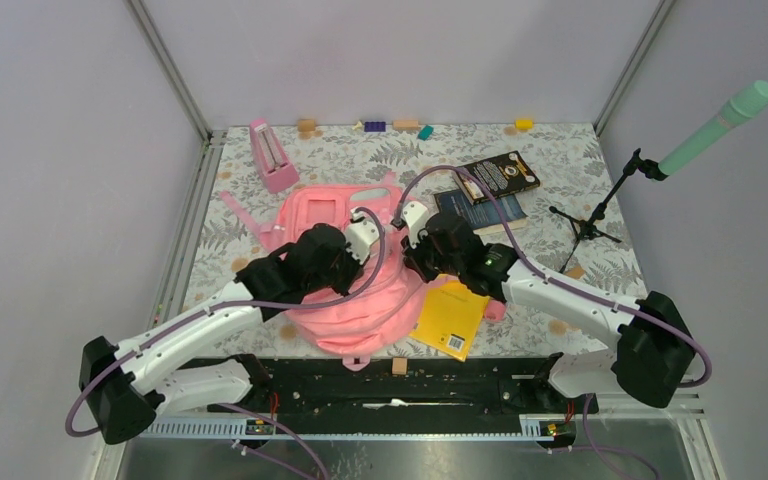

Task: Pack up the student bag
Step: Unzip the student bag at the center of the board.

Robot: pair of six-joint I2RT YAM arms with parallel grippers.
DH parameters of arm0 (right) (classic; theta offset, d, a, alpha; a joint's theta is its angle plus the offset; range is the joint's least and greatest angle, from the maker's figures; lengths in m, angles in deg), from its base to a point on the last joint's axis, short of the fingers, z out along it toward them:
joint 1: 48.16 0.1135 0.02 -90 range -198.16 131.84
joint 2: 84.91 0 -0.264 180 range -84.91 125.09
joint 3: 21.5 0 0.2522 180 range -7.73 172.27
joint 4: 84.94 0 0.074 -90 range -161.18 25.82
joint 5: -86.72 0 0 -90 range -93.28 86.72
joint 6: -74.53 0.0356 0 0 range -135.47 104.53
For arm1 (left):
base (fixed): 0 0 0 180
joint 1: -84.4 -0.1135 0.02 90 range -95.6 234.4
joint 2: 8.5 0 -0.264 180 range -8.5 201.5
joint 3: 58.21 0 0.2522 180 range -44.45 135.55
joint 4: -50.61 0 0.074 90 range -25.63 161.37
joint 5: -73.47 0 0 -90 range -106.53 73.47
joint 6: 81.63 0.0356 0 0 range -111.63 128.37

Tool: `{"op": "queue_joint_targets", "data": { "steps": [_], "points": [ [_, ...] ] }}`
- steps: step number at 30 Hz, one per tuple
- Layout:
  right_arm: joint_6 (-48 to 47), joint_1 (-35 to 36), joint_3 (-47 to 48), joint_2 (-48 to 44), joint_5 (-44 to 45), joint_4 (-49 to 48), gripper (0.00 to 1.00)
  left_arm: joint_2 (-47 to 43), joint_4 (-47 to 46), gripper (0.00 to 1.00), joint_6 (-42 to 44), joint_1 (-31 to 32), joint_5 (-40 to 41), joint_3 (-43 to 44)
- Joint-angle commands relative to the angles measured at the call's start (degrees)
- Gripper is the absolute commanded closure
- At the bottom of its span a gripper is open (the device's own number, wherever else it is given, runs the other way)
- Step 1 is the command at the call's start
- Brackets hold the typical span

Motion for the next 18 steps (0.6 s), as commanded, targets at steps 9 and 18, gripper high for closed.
{"op": "queue_joint_targets", "data": {
  "steps": [9, 18],
  "points": [
    [4.92, 3.73, -2.77, -5.22, 0.85, -3.50, 1.00, 8.54, -16.77, 1.00, -13.49, -4.26, -3.58, 9.38],
    [7.67, 4.37, -3.53, -7.18, 2.61, -4.99, 1.00, 15.00, -20.07, 1.00, -18.09, -6.48, -7.74, 11.79]
  ]
}}
